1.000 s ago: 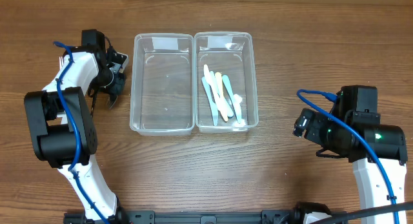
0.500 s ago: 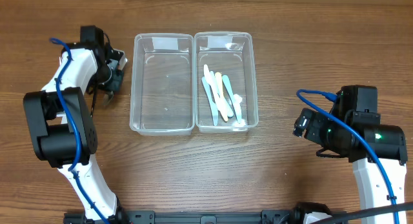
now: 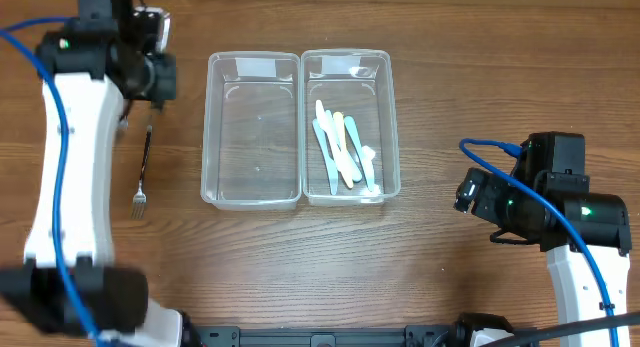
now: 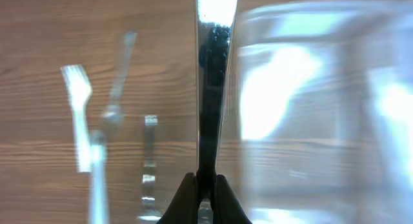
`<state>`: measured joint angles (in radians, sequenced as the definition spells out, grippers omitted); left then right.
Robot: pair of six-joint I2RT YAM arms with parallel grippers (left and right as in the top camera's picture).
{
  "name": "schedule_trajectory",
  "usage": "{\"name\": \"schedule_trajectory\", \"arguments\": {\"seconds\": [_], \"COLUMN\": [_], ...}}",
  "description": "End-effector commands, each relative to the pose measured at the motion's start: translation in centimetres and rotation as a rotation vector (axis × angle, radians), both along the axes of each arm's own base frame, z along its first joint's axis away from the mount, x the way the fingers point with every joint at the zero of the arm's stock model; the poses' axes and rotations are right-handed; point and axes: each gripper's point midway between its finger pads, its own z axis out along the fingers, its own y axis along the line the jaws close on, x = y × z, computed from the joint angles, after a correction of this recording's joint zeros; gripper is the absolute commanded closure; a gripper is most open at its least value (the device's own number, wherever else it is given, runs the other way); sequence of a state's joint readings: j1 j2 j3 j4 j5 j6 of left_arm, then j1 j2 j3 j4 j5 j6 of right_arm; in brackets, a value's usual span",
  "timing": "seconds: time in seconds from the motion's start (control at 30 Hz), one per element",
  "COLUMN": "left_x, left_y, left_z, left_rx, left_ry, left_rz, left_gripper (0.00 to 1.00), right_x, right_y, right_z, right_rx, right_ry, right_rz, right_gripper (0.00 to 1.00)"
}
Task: Pack container
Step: 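Carry the metal fork into the left container and release it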
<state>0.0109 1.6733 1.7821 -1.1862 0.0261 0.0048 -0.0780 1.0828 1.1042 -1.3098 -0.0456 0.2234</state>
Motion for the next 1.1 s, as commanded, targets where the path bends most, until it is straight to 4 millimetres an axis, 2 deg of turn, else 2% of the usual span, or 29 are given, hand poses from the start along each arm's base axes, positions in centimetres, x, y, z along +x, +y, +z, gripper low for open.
{"name": "schedule_trajectory", "arguments": {"seconds": [0.0, 0.03, 0.07, 0.17, 0.2, 0.37, 0.43, 0.5, 0.53, 0.6, 0.7, 0.8, 0.87, 0.97, 1.07], "left_x": [-1.3, -1.4, -1.2, -0.3, 0.0, 0.9, 1.0, 0.8, 0.7, 0.7, 0.9, 0.9, 0.2, -2.3, -5.7], "left_y": [-9.1, -11.1, -12.1, -14.4, -15.0, -15.5, -15.5, -15.5, -15.4, -15.2, -14.4, -12.9, -9.9, -4.7, 0.8], "left_z": [2.1, 1.6, 1.0, -2.3, -4.0, -12.9, -15.4, -16.4, -16.8, -16.8, -15.7, -12.1, -7.2, -0.7, 3.6], "left_rx": [-0.191, -0.191, -0.177, -0.129, -0.12, -0.061, -0.045, -0.036, -0.027, -0.013, 0.014, 0.02, 0.056, 0.08, 0.061], "left_ry": [-0.021, -0.01, -0.002, 0.057, 0.096, 0.304, 0.354, 0.381, 0.396, 0.392, 0.362, 0.292, 0.198, 0.079, 0.009], "left_rz": [-0.049, -0.08, -0.088, -0.074, -0.072, -0.052, -0.048, -0.046, -0.052, -0.061, -0.064, -0.06, -0.02, 0.066, 0.203], "left_gripper": [0.96, 0.96, 0.96, 0.96, 0.96, 0.96, 0.96, 0.96, 0.89, 0.62, 0.43, 0.38, 0.37, 0.31, 0.28], "right_x": [0.2, 0.2, 0.2, 0.0, -0.1, -0.1, -0.1, -0.2, -0.2, -0.2, -0.3, -0.3, -0.3, -0.3, -0.2], "right_y": [0.0, 0.0, 0.0, 0.1, 0.2, 0.2, 0.2, 0.2, 0.2, 0.2, 0.2, 0.2, 0.2, 0.2, 0.2], "right_z": [0.3, 0.3, 0.3, 0.3, 0.3, 0.3, 0.2, 0.2, 0.2, 0.2, 0.2, 0.2, 0.2, 0.2, 0.2], "right_rx": [-0.002, -0.002, -0.002, 0.004, 0.007, 0.008, 0.01, 0.01, 0.01, 0.01, 0.01, 0.01, 0.01, 0.01, 0.009], "right_ry": [-0.014, -0.014, -0.014, -0.007, -0.004, -0.003, -0.003, 0.0, 0.001, 0.0, 0.004, 0.007, 0.007, 0.004, 0.002], "right_rz": [0.006, 0.006, 0.006, 0.008, 0.009, 0.009, 0.01, 0.01, 0.01, 0.01, 0.01, 0.01, 0.01, 0.01, 0.01], "right_gripper": [0.02, 0.02, 0.01, 0.01, 0.02, 0.02, 0.02, 0.01, 0.02, 0.01, 0.02, 0.01, 0.02, 0.01, 0.01]}}
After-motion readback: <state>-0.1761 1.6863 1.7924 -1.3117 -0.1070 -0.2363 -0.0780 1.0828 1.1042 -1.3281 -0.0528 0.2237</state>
